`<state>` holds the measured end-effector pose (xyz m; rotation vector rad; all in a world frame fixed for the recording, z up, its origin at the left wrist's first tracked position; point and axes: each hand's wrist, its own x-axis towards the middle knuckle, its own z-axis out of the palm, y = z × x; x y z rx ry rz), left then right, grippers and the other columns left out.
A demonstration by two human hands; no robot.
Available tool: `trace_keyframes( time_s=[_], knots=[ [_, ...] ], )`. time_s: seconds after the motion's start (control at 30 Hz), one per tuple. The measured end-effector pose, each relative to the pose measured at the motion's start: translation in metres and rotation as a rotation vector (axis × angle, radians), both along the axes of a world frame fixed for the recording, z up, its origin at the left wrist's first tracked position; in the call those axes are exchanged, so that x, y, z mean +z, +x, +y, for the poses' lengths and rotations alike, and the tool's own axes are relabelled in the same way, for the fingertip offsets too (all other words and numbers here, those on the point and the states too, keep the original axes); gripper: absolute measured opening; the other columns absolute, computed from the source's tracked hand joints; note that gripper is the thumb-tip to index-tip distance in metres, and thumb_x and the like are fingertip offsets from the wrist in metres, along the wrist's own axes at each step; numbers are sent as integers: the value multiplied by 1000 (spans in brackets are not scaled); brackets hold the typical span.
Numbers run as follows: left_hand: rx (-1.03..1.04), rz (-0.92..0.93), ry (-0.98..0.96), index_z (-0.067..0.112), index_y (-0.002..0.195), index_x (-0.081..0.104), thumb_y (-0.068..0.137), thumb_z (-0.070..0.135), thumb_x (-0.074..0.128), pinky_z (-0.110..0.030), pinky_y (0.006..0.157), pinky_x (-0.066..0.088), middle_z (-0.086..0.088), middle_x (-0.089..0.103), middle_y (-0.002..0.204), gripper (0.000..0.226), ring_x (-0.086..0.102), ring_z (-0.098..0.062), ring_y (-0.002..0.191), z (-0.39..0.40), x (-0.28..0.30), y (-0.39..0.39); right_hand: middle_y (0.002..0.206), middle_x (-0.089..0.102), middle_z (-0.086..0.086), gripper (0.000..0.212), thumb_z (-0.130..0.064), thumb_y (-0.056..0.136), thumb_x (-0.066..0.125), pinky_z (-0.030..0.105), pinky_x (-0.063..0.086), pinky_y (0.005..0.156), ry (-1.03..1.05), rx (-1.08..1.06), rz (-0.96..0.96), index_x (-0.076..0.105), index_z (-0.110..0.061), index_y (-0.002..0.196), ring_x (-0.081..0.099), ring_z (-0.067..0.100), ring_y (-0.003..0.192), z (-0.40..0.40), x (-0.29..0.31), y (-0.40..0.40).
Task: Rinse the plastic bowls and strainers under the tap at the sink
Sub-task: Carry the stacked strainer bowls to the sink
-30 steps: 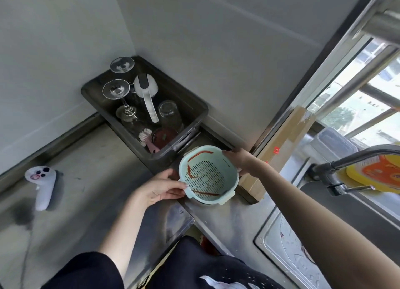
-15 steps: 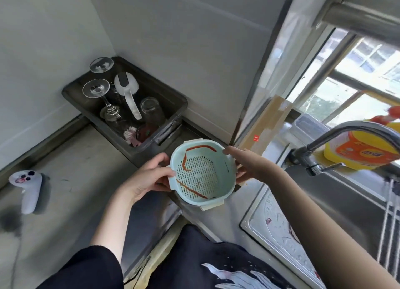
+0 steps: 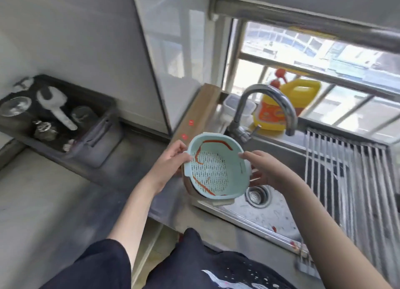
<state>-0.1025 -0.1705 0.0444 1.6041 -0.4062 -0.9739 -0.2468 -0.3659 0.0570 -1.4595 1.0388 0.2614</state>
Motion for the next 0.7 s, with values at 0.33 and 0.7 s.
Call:
trace_keyframes(
  time_s=[0.33,0.7],
  knots=[
    [-26,205,48,30,115,61,97,26,51,-36,72,52,5,67,99,21,63,-14,85,-84,-28,-73,110,55,8,39,-44,89,57,37,60,66,-105,-325,-16,44,-18,116,68,27,85,-48,-28,-113],
    [-197,513,197,30,112,69,92,25,57,-61,88,48,-5,58,121,24,51,-34,117,-103,-55,-51,104,63,11,27,-30,89,63,37,61,69,-114,-337,23,52,-11,105,68,24,83,-60,-52,-119]
  ],
)
